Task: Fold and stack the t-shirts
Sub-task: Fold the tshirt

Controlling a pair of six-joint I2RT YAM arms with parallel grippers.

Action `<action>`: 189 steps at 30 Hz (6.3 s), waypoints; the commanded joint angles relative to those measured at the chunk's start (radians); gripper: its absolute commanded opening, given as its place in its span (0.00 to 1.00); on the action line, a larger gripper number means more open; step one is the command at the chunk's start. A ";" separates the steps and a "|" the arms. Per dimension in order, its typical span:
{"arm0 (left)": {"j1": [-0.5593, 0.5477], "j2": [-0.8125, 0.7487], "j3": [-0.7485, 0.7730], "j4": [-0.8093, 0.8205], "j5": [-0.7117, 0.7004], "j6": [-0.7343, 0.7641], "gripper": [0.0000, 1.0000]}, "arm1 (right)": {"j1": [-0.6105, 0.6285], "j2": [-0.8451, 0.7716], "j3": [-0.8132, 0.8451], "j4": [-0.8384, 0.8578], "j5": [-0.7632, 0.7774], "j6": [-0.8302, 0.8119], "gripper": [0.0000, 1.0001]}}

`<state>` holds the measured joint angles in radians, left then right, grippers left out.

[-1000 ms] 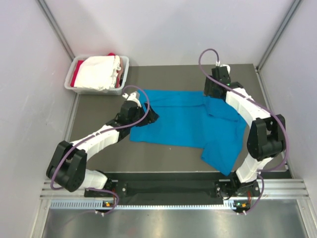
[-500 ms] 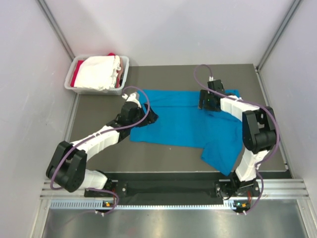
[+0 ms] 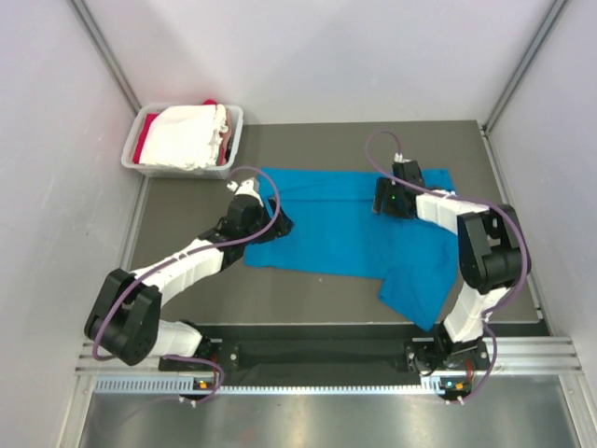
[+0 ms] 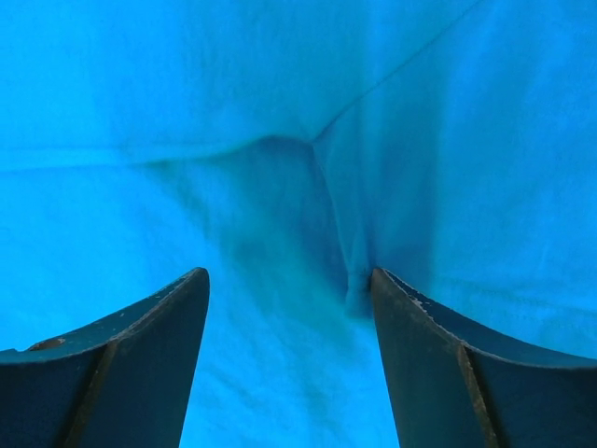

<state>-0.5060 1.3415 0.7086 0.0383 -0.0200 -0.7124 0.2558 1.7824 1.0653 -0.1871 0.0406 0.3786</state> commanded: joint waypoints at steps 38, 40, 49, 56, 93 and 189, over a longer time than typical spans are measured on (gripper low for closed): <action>0.159 0.808 0.884 -0.034 0.052 0.050 0.78 | -0.181 -0.021 0.058 -0.040 0.085 0.023 1.00; 0.159 0.811 0.888 -0.034 0.052 0.051 0.78 | -0.182 -0.029 0.029 -0.026 0.082 0.022 1.00; 0.158 0.811 0.893 -0.075 0.063 0.065 0.77 | -0.185 -0.113 0.056 -0.078 0.084 -0.010 1.00; 0.139 0.821 0.902 -0.100 0.054 0.060 0.77 | -0.185 -0.051 0.240 -0.098 0.094 -0.018 1.00; 0.178 0.990 0.980 -0.166 -0.064 -0.174 0.76 | -0.303 0.413 0.584 -0.184 -0.016 -0.029 1.00; 0.302 1.373 1.625 -0.158 0.127 -0.095 0.76 | -0.342 0.746 1.260 -0.009 -0.301 0.019 1.00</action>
<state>-0.2256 2.6865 2.3211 -0.1024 0.0528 -0.8730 -0.0761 2.5862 2.2742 -0.2935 -0.1226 0.4213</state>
